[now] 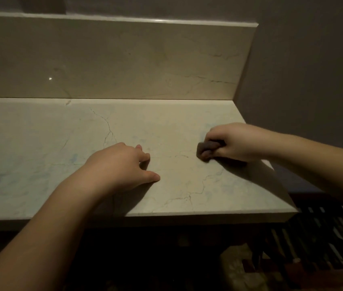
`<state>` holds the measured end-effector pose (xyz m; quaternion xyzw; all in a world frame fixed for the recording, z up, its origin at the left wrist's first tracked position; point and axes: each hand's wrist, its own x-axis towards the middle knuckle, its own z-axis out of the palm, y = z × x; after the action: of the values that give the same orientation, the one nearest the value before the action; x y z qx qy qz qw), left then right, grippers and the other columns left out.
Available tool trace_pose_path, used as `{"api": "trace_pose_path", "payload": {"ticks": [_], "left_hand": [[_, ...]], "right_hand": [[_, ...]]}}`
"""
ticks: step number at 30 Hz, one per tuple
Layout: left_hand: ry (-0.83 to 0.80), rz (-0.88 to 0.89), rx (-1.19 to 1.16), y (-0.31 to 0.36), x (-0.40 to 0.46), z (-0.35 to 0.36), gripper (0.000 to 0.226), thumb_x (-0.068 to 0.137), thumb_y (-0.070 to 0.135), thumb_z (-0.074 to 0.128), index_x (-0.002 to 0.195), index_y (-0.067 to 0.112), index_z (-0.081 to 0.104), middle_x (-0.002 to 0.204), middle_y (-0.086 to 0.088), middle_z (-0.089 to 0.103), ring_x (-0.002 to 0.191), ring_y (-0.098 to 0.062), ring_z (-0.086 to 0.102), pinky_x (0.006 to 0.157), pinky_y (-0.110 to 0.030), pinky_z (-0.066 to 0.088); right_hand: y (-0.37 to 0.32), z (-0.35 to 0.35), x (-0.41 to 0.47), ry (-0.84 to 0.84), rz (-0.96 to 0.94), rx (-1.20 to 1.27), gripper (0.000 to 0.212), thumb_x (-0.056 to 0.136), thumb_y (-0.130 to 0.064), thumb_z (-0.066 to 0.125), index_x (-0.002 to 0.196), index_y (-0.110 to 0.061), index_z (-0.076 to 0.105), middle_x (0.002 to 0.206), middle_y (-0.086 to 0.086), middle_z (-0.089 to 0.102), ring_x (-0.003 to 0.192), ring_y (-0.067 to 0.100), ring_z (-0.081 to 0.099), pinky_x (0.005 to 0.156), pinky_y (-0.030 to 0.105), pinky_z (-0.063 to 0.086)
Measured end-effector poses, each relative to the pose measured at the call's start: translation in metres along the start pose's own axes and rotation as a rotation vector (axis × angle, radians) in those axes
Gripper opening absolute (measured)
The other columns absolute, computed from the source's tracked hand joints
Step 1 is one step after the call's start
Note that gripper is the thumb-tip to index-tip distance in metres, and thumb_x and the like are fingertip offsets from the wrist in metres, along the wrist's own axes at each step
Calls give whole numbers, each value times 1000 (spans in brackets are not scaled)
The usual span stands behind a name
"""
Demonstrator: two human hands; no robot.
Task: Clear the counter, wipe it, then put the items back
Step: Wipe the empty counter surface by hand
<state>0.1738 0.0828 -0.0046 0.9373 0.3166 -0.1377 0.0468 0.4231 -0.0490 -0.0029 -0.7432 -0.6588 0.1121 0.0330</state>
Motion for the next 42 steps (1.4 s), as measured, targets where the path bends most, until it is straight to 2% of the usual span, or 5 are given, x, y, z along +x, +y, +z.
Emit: {"api": "trace_pose_path", "payload": {"ticks": [5,12,27,33,42], "left_hand": [[4,9,8,0,0,0,62,81,73,46,128,32,55,140,9,50,116,-17,48,90,-41,48],[-7,18,13,-1,0,0,63,82,73,46,129,32,55,141,8,49,115,-18,48,90,-41,49],[4,27,12,-3,-2,0,62,81,73,44,128,33,55,139,8,50,116,-18,48,90,-42,49],[11,42,37,-2,-2,1,58,82,73,43,123,34,56,138,9,50,114,-18,48,87,-41,50],[23,41,29,-4,0,2,59,80,75,43,121,36,57,137,10,51,109,-16,49,80,-37,50]], "right_hand": [[22,-23,48,89,233,-124,11,87,-34,58,89,-23,58,90,1,61,80,21,50,61,31,33],[-2,-17,18,-153,68,-96,12,77,-46,61,76,-37,54,70,-12,58,65,7,52,52,28,34],[-14,-19,26,-216,131,-40,10,75,-42,65,74,-44,55,71,-13,59,68,8,54,54,28,36],[6,-34,53,-5,347,-95,12,83,-36,64,88,-27,58,89,0,60,78,19,52,65,32,39],[-21,-6,11,-120,148,-70,16,85,-37,61,73,-35,50,76,-12,57,71,8,50,57,27,37]]}}
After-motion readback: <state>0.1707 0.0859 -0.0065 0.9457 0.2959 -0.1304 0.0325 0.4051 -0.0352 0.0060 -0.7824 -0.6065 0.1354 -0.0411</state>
